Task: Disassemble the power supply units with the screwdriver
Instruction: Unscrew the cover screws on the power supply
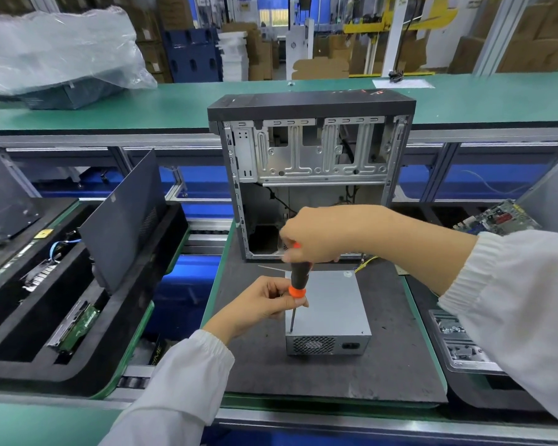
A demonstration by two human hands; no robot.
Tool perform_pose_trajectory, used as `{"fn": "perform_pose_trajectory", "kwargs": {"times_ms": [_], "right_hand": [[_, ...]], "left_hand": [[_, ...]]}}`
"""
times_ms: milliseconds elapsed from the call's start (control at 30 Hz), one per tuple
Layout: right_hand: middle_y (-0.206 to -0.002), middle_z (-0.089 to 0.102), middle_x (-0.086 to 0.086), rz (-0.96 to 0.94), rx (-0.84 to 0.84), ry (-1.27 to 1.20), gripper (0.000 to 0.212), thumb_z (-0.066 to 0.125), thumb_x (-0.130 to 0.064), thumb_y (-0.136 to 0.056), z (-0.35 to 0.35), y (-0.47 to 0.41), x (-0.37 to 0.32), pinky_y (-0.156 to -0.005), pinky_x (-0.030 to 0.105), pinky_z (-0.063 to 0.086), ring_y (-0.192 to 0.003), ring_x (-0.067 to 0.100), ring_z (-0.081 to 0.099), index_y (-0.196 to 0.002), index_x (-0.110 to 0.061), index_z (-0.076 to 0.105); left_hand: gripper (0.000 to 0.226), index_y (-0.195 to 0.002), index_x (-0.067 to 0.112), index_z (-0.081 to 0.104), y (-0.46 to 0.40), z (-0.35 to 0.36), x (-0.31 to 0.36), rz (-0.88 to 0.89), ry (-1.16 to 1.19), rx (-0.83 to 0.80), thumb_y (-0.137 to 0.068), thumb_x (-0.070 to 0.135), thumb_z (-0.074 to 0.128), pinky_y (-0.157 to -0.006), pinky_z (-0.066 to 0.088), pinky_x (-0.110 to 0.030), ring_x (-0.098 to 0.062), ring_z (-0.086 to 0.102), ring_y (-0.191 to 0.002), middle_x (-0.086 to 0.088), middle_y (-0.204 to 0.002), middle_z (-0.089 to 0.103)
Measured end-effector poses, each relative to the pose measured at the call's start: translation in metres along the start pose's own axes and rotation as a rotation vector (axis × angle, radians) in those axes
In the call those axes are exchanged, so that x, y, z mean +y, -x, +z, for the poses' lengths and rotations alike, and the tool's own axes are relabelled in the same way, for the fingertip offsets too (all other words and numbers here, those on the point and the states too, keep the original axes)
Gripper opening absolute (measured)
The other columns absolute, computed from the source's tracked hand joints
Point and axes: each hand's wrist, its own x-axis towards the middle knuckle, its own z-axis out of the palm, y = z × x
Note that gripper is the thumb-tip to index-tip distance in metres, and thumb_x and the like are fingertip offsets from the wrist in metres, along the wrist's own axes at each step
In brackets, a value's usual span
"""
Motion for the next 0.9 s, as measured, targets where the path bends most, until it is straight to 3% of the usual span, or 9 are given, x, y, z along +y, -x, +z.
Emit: {"fn": "perform_pose_trajectory", "kwargs": {"times_ms": [67,167,300,433,500,700,800,867,900], "right_hand": [[-0.094,0.047,-0.005,-0.087,-0.097,-0.066,0.031,0.064,-0.028,-0.087,-0.006,0.004,0.001,-0.055,0.026,0.038,-0.079,0.016,0.054,-0.114,-0.023,0.049],[-0.103,0.040,-0.004,-0.064,-0.044,-0.047,0.060,0.067,-0.054,-0.079,-0.007,0.006,0.004,-0.058,0.027,0.035,-0.084,0.015,0.050,-0.127,-0.029,0.040],[-0.077,0.063,0.004,0.084,0.060,0.066,0.071,0.042,-0.077,-0.079,0.004,0.002,0.000,-0.048,0.026,0.036,-0.066,0.019,0.062,-0.092,-0.009,0.056],[-0.095,0.061,0.004,-0.052,-0.028,0.011,0.022,0.055,-0.035,-0.093,0.002,0.001,0.001,-0.056,0.030,0.044,-0.078,0.024,0.063,-0.104,-0.016,0.055],[-0.106,0.044,-0.002,-0.140,-0.144,-0.096,0.042,0.066,-0.025,-0.086,-0.005,0.005,0.002,-0.059,0.028,0.040,-0.082,0.017,0.053,-0.122,-0.030,0.045],[-0.081,0.053,-0.003,0.048,0.041,0.017,0.064,0.047,-0.073,-0.081,0.002,0.004,-0.005,-0.050,0.026,0.033,-0.069,0.013,0.054,-0.109,-0.016,0.054],[-0.075,0.062,0.005,0.037,0.042,0.107,0.048,0.044,-0.057,-0.093,0.007,0.002,-0.005,-0.048,0.025,0.037,-0.068,0.022,0.061,-0.079,-0.013,0.051],[-0.092,0.054,0.001,-0.044,-0.033,0.031,0.017,0.056,-0.033,-0.093,0.004,0.005,-0.003,-0.053,0.026,0.038,-0.075,0.020,0.056,-0.098,-0.018,0.052],[-0.099,0.045,-0.001,-0.077,-0.087,-0.047,0.027,0.063,-0.026,-0.088,0.001,0.007,-0.002,-0.054,0.025,0.037,-0.076,0.017,0.052,-0.111,-0.023,0.048]], "left_hand": [[0.016,-0.092,0.014,0.073,0.001,0.001,0.000,0.000,0.000,0.002,-0.090,0.029,0.069,-0.056,0.025,-0.024,-0.015,0.027,-0.059,-0.013,-0.071,0.038],[0.014,-0.092,0.013,0.073,0.000,0.000,0.001,0.006,-0.003,-0.001,-0.092,0.025,0.067,-0.056,0.025,-0.026,-0.016,0.027,-0.060,-0.018,-0.071,0.035],[0.011,-0.091,0.015,0.073,0.002,-0.001,0.002,-0.013,-0.004,-0.004,-0.093,0.024,0.066,-0.056,0.027,-0.023,-0.013,0.029,-0.059,-0.009,-0.068,0.041],[0.012,-0.092,0.011,0.073,0.003,0.000,0.002,0.001,0.005,0.008,-0.092,0.021,0.066,-0.057,0.024,-0.027,-0.016,0.027,-0.061,-0.013,-0.074,0.043],[0.015,-0.093,0.009,0.072,0.003,0.000,0.002,0.005,0.006,0.006,-0.092,0.023,0.067,-0.057,0.025,-0.027,-0.016,0.026,-0.061,-0.014,-0.074,0.041],[0.007,-0.093,0.023,0.073,0.001,0.001,0.002,0.012,0.019,-0.013,-0.093,0.022,0.066,-0.057,0.025,-0.025,-0.018,0.027,-0.061,-0.004,-0.069,0.047],[0.011,-0.091,0.014,0.072,0.001,0.001,0.001,0.017,0.002,-0.016,-0.093,0.022,0.065,-0.055,0.024,-0.023,-0.013,0.027,-0.058,-0.009,-0.067,0.039],[0.009,-0.092,0.015,0.072,0.002,0.002,0.000,0.022,0.005,-0.003,-0.093,0.022,0.065,-0.056,0.022,-0.027,-0.015,0.025,-0.059,-0.020,-0.070,0.034],[0.009,-0.093,0.015,0.071,0.001,0.002,-0.001,0.025,0.009,0.000,-0.093,0.022,0.065,-0.057,0.021,-0.029,-0.016,0.024,-0.060,-0.024,-0.072,0.032]]}}
